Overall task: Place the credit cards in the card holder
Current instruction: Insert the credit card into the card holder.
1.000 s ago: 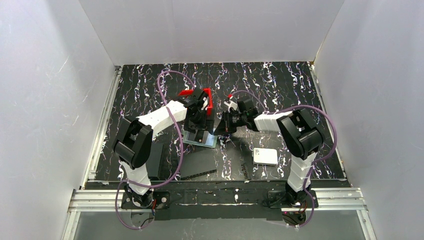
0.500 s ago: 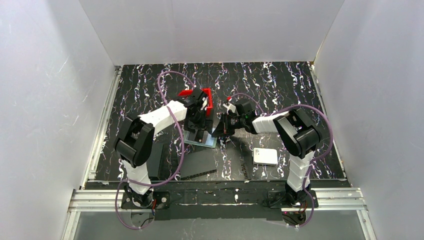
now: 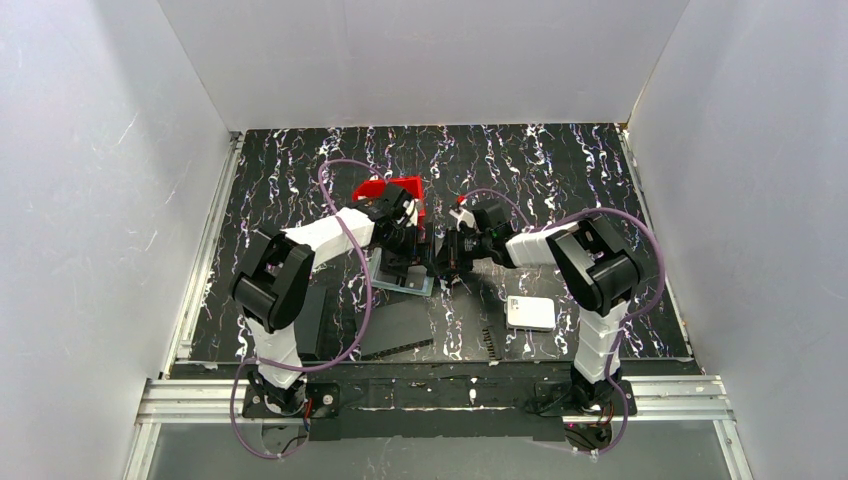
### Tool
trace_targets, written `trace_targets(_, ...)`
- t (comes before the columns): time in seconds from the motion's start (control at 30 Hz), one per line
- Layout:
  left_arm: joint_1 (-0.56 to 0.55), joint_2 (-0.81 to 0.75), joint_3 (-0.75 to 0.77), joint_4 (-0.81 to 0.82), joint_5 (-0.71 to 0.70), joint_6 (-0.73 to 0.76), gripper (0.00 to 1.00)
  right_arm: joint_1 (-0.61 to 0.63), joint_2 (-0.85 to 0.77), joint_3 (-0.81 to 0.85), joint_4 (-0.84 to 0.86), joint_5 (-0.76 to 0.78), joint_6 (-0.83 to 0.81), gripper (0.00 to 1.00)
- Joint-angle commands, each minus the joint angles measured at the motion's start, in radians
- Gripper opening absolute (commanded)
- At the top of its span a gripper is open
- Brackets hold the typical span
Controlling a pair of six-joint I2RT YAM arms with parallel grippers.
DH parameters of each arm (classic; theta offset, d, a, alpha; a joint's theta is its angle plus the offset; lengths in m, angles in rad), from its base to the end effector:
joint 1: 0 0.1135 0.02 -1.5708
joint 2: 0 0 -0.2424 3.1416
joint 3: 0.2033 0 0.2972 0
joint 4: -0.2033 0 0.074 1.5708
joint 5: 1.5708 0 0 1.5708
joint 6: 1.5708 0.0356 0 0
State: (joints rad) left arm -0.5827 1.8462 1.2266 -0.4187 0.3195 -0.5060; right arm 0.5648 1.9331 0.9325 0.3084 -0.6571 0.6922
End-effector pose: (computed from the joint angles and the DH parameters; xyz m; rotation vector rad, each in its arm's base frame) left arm 0.3382 -0.2363 0.1337 0.2260 2.7409 -0.7668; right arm 0.3197 0.2283 0.0623 -0.2363 2.4758 1.3556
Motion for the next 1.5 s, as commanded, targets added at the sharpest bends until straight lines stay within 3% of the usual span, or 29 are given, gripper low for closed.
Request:
trace_targets(0.0,0.001,-0.041,-0.032,0.055,0.141,-0.082,0.82,-0.027,-0.044,-0.019,-0.006,0.003,-0.013,0.2)
trace_targets(0.3,0.014,-0.061,-0.04,0.045,0.1,-0.066,0.82,-0.029,-0.08,-0.054,-0.009,0.001,-0.006,0.31)
trace_targets(0.63,0.024,-0.116,0.024,-0.076,-0.035,0.032,0.83,-0.029,-0.033,-0.078,0.122,-0.051,0.088,0.31)
trace_targets(0.93,0.029,-0.051,-0.03,0.022,-0.012,0.031,0.82,-0.025,-0.049,-0.061,0.134,-0.053,0.091,0.32)
trace_targets(1.1,0.029,-0.063,-0.046,0.027,-0.045,0.04,0.81,-0.006,-0.028,-0.042,0.167,-0.075,0.113,0.19)
trace_targets(1.37,0.029,-0.073,-0.064,0.068,0.03,-0.004,0.8,0.014,0.063,-0.029,0.218,-0.059,0.135,0.02)
trace_targets(1.47,0.029,-0.082,-0.072,0.073,0.033,-0.004,0.8,0.004,0.079,-0.055,0.209,-0.02,0.128,0.01)
